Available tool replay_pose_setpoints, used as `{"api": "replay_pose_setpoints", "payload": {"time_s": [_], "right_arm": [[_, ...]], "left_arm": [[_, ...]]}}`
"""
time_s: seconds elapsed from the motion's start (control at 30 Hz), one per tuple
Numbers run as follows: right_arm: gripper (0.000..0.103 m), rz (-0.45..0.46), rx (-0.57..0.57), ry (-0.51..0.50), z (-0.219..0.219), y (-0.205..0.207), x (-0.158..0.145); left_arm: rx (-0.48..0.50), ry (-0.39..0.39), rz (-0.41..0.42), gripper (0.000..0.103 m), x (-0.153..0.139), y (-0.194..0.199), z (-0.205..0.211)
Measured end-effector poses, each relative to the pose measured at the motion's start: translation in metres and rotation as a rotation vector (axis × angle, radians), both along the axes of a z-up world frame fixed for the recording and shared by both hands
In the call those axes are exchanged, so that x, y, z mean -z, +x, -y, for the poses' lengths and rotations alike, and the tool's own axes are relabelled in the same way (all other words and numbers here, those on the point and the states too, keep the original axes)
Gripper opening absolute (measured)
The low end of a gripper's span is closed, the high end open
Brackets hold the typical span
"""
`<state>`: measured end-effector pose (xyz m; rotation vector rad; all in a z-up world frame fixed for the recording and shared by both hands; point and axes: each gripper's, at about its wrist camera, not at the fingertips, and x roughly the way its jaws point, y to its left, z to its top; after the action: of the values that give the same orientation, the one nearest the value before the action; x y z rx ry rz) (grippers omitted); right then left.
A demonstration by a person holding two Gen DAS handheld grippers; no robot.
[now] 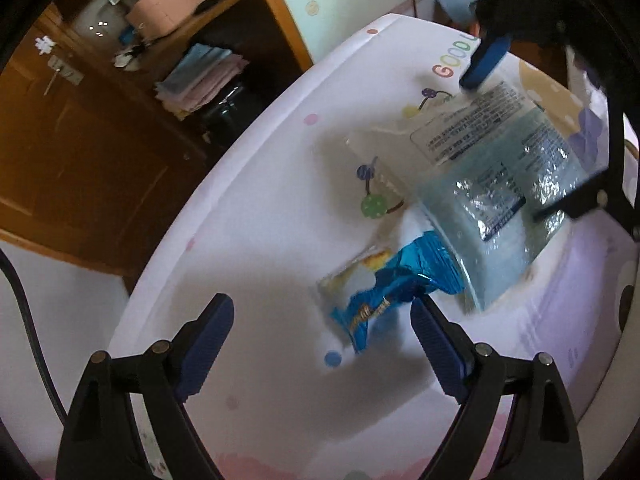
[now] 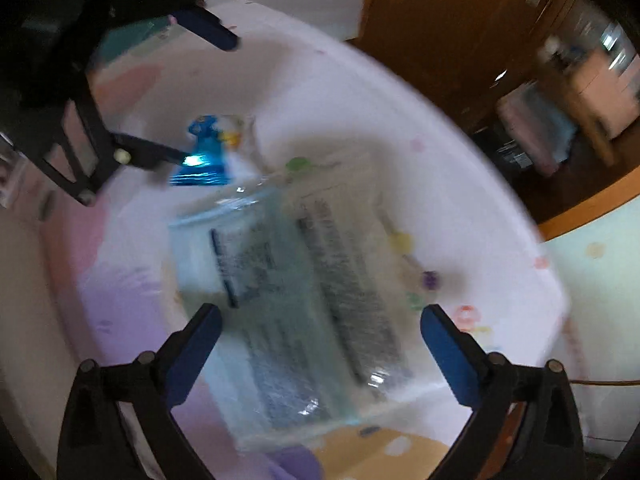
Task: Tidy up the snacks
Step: 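Grasp the blue-wrapped cookie with the left gripper while the right grasps the clear blue-label bag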
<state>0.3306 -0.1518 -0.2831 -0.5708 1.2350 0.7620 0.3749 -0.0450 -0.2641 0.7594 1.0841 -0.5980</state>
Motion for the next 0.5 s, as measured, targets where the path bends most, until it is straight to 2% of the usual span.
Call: {"api": "replay_pose_setpoints", "payload": {"time_s": [0.1,0.27,0.37,0.47,0.5], "right_arm": [[0.103,-0.073,0.019,0.014,-0.002,0.008,0.009],[0.103,-0.079,0.057,-0.016,-0.006,0.008,0.009],[0.103,-0.067,0.048,-0.077,-0.015,-0.003,0.013],[0.103,-0.052,0.071,-0.102,-0.019,-0.015,0.013],[0.103,-0.050,0.089,-0.099,-0.018,-0.017,0.012]], "left_arm": [[0.014,-0.017,-0.018,0.090,0.005,0.009,0.002],[-0.025,-0.035,-0.087,0.084,0.020,0.026,0.005],[-0.075,-0.082,-0.123,0.076,0.022,0.034,0.003],[-0.129,-0.146,-0.192,0.054,0.021,0.038,0.001],[-0.140,-0.167,-0.215,0.039,0.021,0.038,0.001]]}}
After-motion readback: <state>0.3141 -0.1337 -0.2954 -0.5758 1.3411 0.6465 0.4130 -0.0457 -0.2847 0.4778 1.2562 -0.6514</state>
